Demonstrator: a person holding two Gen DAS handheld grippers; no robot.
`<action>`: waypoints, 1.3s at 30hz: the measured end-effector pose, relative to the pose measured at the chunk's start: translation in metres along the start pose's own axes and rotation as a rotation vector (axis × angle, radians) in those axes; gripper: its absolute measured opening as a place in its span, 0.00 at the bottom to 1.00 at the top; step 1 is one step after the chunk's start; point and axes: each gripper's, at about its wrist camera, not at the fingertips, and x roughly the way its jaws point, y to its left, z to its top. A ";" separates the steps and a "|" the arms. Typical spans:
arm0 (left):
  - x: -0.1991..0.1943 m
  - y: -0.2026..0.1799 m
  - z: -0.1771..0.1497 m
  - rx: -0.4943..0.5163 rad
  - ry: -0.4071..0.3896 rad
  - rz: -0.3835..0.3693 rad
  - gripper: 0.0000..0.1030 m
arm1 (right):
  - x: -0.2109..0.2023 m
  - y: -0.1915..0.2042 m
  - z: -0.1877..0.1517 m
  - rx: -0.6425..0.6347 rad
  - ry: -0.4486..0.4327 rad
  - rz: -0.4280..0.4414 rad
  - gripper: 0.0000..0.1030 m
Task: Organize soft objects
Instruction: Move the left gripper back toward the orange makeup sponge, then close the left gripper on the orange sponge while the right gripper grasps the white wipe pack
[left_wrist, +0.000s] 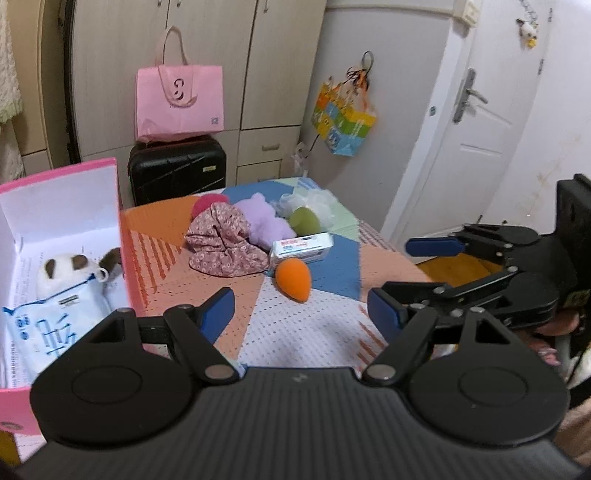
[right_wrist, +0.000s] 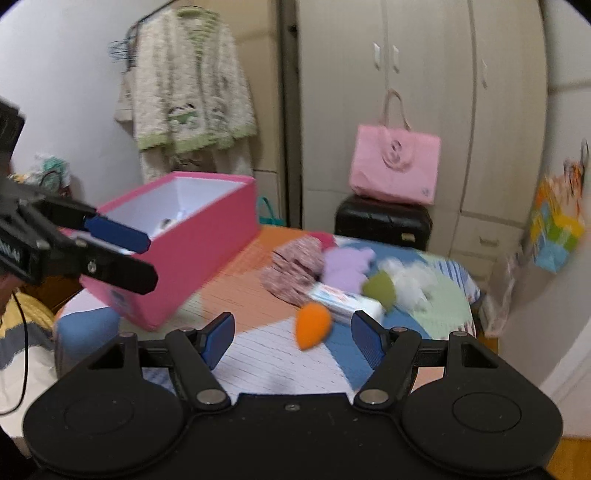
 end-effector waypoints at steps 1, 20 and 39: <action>0.009 0.002 -0.001 -0.009 0.006 0.003 0.76 | 0.004 -0.007 -0.002 0.016 0.009 -0.001 0.73; 0.127 -0.012 -0.022 0.020 0.040 0.081 0.75 | 0.097 -0.089 -0.011 0.277 0.088 0.087 0.73; 0.161 -0.014 -0.017 0.022 -0.001 0.165 0.40 | 0.151 -0.098 -0.007 0.373 0.131 0.136 0.79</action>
